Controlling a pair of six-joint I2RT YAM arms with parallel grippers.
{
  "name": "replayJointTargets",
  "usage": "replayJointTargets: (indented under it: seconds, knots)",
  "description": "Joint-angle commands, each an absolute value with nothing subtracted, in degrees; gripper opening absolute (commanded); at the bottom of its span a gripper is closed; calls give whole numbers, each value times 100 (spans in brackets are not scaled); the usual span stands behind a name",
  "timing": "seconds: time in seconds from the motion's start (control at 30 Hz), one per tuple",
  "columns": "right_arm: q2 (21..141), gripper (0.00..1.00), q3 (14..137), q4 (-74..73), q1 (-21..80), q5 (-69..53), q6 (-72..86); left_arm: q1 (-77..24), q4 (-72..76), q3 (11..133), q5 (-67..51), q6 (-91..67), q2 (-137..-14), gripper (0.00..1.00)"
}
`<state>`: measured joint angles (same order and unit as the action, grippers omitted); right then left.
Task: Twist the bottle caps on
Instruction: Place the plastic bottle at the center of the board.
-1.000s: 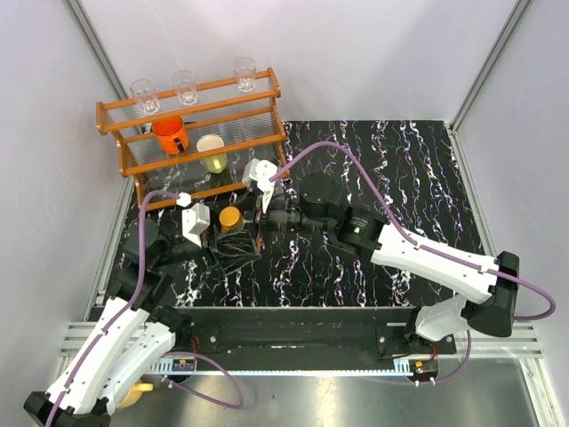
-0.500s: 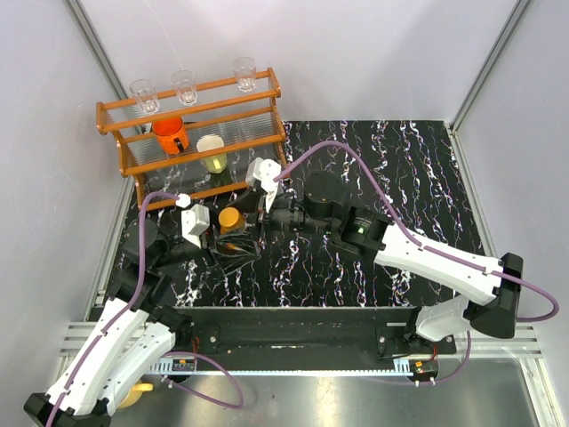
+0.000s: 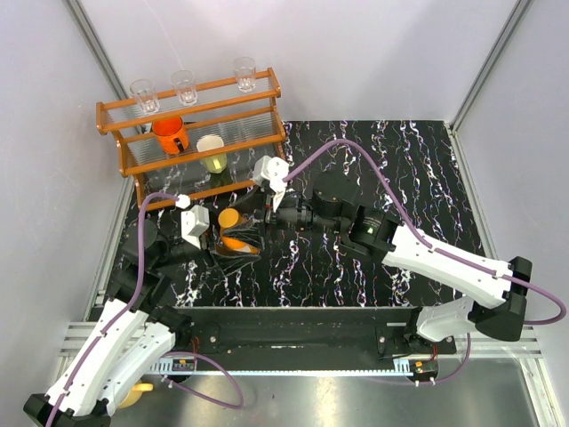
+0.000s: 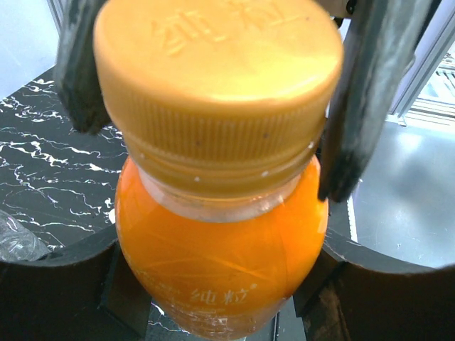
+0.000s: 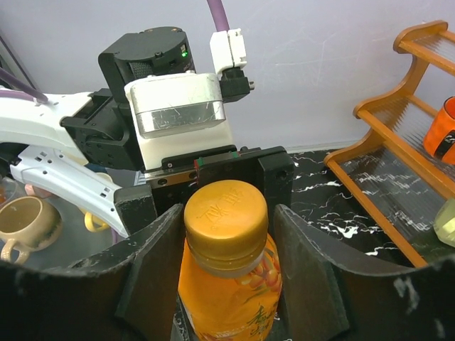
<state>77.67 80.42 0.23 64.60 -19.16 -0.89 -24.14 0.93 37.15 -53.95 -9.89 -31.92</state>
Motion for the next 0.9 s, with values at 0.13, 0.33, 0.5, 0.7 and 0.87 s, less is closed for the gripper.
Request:
replayJointTargets:
  seconds: [0.13,0.33,0.5,0.7,0.87]
  knots:
    - [7936,63,8420,-193,6451,-2039,-158,-2373,299,3788,-5361,-932,-3111,15]
    - [7954,42,8455,-123,6460,-2030,-167,-2364,281,3771,-5405,-940,-3102,15]
    - [7849,32,8394,-53,6460,-1960,-176,-2364,211,3744,-5414,-905,-3085,17]
    - [7673,22,8253,-44,6460,-1662,-298,-2338,-429,3892,-5028,-563,-3041,99]
    - [7278,22,7805,-44,6329,-1169,-396,-2303,-1552,4613,-4404,-45,-3050,99]
